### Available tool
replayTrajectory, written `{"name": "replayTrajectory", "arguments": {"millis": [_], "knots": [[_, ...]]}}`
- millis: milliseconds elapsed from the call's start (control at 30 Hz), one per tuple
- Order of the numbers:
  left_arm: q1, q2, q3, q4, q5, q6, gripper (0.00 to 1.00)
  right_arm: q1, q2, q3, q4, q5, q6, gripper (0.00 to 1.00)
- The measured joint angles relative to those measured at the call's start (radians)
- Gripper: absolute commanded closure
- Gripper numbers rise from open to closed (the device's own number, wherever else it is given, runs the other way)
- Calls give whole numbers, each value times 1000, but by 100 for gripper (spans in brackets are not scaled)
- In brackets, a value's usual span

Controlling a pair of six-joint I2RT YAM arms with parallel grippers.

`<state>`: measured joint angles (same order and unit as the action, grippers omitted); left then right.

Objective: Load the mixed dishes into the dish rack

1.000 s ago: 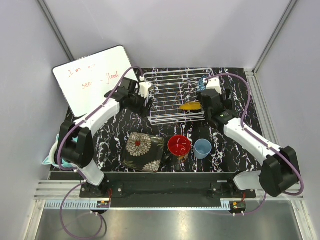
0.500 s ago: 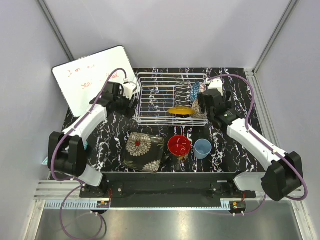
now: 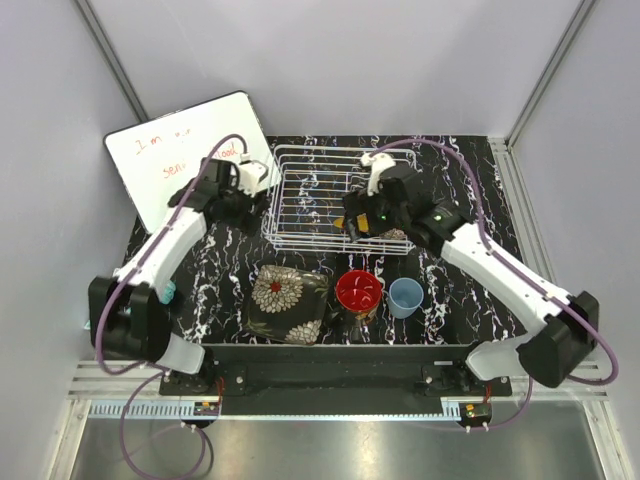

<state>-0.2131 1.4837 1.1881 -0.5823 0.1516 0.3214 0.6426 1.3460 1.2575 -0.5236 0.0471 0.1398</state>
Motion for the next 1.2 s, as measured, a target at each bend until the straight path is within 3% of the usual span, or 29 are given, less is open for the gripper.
{"name": "replayTrajectory", "arguments": {"millis": [200,433,567,867,1200], "knots": [[117,-257,-17,-116,44,136,7,60,138,51,-18,-216,8,5],[134,-606,-366,-211,67,341,7,117,219,59,-60,-337,-28,9],[116,-575,-471,-264,90,391,7,120,246,42,-42,-350,-53,10],[32,-446,-477,-181,111,420,7,132,344,-113,55,-323,-71,10],[-35,-407,-514,-93,110,449,7,209,411,-135,238,-277,-87,11]]}}
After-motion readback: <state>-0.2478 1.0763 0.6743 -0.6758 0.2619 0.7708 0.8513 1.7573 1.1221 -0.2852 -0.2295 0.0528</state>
